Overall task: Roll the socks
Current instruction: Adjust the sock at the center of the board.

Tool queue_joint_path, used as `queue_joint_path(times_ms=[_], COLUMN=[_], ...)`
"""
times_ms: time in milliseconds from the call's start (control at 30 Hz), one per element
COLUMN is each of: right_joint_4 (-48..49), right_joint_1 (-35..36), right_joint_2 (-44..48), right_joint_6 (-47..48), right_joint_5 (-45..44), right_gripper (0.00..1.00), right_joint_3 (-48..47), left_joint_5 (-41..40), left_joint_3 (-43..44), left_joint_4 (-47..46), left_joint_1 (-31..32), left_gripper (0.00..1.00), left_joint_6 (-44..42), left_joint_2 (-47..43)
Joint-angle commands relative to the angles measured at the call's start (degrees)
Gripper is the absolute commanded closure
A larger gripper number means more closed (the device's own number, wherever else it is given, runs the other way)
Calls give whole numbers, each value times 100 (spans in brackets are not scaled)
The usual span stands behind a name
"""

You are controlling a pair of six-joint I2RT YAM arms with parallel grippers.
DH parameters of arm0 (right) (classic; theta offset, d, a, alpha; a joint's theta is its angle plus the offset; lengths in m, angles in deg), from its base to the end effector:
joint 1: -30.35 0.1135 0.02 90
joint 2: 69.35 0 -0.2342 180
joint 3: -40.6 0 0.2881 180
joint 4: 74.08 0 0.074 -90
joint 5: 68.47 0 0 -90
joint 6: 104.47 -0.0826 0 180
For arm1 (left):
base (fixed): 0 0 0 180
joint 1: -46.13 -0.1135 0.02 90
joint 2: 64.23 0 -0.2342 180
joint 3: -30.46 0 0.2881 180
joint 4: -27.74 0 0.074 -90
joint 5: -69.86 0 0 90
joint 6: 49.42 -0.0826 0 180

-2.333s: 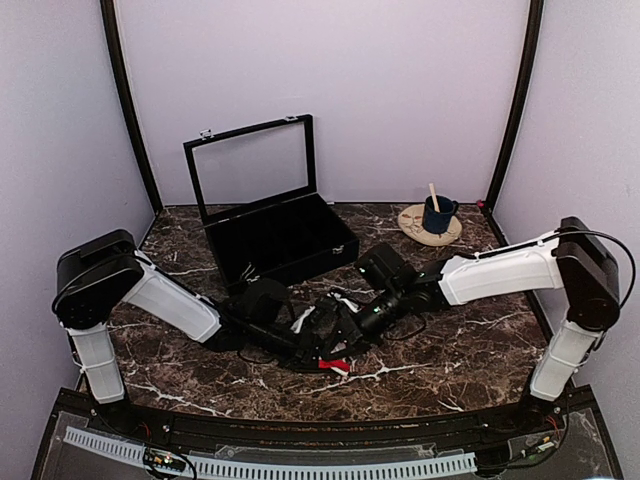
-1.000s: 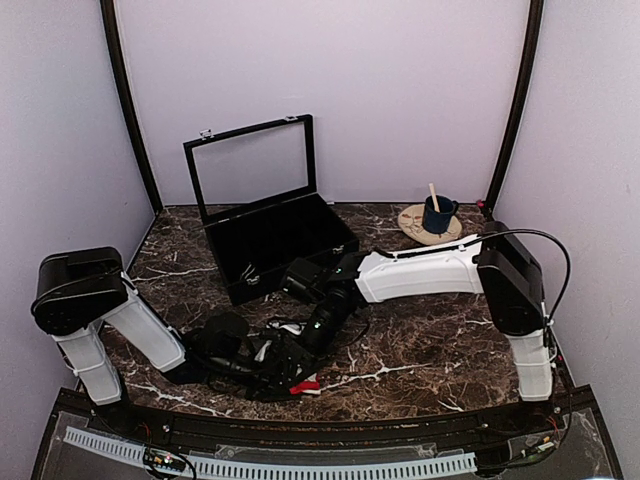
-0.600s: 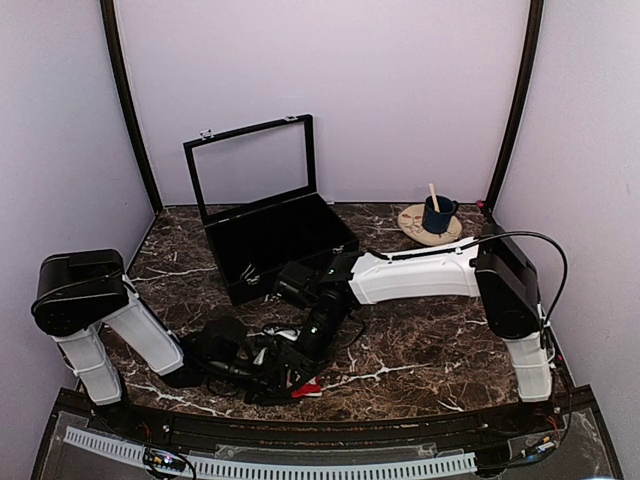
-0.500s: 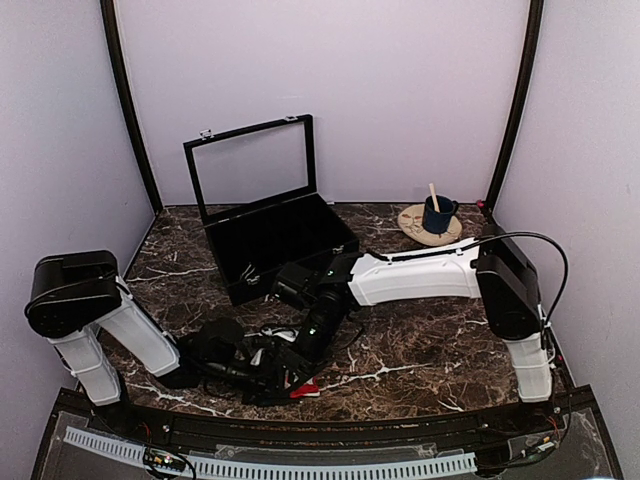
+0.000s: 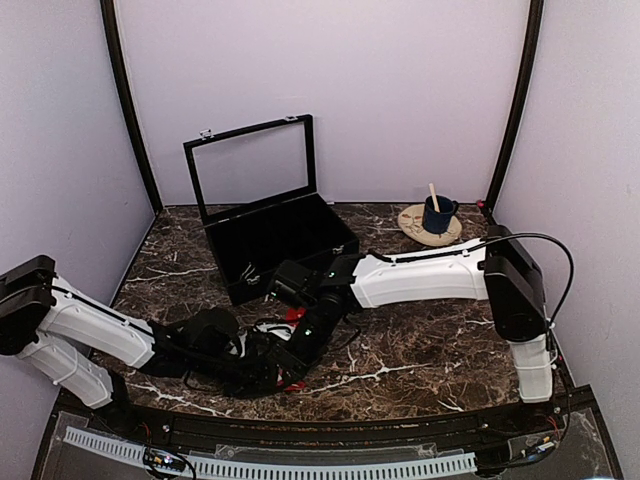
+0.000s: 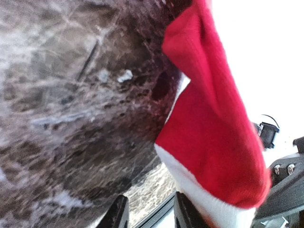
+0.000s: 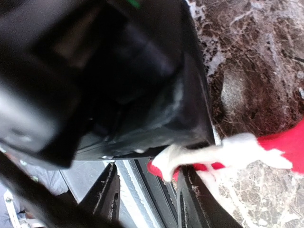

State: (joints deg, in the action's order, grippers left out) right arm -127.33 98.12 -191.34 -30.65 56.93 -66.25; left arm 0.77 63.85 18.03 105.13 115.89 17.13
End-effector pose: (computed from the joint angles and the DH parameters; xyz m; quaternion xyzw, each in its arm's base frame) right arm 0.1351 0.4571 0.1055 0.4585 -0.8177 -0.3415 0.0670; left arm 0.1274 -0.2692 0.0374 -0.0471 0.8871 -0.4588 0.0161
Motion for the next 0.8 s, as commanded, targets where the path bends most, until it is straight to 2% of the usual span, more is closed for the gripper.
queue_joint_path(times_ms=[0, 100, 233, 267, 300, 333, 600, 767], right_joint_4=[147, 244, 416, 466, 489, 524, 1079, 1267], right_joint_1=[61, 56, 61, 59, 60, 59, 56, 49], right_joint_2=[301, 404, 496, 527, 571, 621, 1045, 1129], right_joint_6=[-104, -114, -91, -83, -49, -27, 84, 151], right_joint_5=[-311, -389, -499, -579, -672, -758, -1297, -1396], right_gripper=[59, 47, 38, 32, 6, 1, 0, 0], right_joint_3=[204, 306, 441, 477, 508, 558, 1284, 1631], left_joint_5=[-318, -357, -366, -368, -368, -372, -388, -499], left_joint_3=[395, 469, 522, 516, 509, 501, 511, 726], left_joint_4=[1489, 1897, 2283, 2342, 2408, 2457, 3019, 3698], left_joint_1=[-3, -3, 5, 6, 6, 6, 30, 135], left_gripper=[65, 61, 58, 58, 57, 56, 55, 55], left_joint_6=[-401, -457, -521, -524, -526, -517, -491, -595], left_joint_2=[-398, -524, -654, -689, -730, -766, -1120, -1317])
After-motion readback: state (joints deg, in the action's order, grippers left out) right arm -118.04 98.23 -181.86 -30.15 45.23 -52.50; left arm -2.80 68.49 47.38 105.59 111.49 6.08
